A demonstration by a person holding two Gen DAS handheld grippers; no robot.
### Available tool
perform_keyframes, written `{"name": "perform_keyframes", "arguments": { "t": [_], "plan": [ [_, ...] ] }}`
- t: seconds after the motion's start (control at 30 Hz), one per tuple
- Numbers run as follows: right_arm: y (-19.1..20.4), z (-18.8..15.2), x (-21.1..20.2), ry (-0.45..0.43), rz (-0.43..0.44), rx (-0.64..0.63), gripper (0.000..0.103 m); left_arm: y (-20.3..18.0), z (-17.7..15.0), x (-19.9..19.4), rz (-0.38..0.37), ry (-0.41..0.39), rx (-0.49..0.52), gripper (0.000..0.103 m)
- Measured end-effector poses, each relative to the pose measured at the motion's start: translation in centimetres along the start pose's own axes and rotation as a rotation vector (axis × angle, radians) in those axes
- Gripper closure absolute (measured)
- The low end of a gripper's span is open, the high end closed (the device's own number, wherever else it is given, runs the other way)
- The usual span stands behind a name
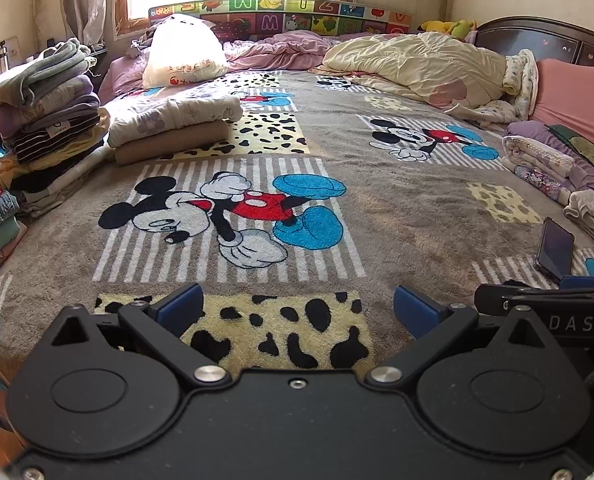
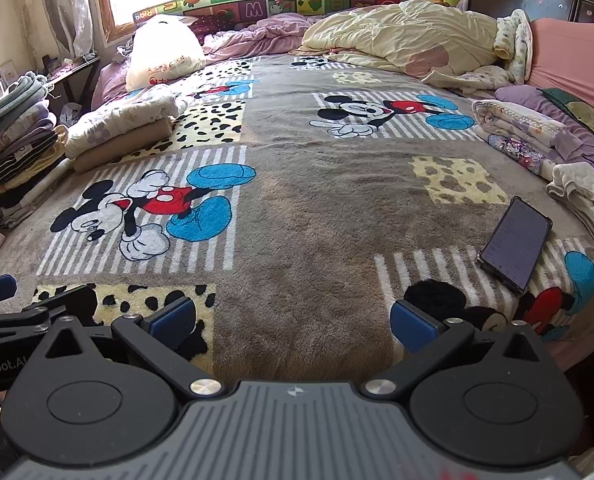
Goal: Fold clothes
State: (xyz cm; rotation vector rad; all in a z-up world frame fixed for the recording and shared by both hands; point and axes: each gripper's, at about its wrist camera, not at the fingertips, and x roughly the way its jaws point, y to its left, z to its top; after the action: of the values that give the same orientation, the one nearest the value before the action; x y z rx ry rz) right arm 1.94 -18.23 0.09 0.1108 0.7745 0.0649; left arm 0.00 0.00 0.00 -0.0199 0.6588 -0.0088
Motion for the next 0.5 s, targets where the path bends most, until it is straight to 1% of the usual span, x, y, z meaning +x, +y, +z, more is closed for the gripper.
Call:
{"name": "perform_keyframes", "arguments": {
  "t": [0.27, 0.5],
  "plan": [
    [0.18, -0.01, 0.03, 0.003, -0.009, -0.01, 0.0, 0.54, 0.19, -0.01, -0.018, 0.018, -0.022, 0.0],
    [0.43, -0.05, 0.31, 0.002, -0.011, -0.012, 0.0, 0.14, 0.01, 0.08, -0.009, 0.017, -0.017, 0.0]
  ]
}}
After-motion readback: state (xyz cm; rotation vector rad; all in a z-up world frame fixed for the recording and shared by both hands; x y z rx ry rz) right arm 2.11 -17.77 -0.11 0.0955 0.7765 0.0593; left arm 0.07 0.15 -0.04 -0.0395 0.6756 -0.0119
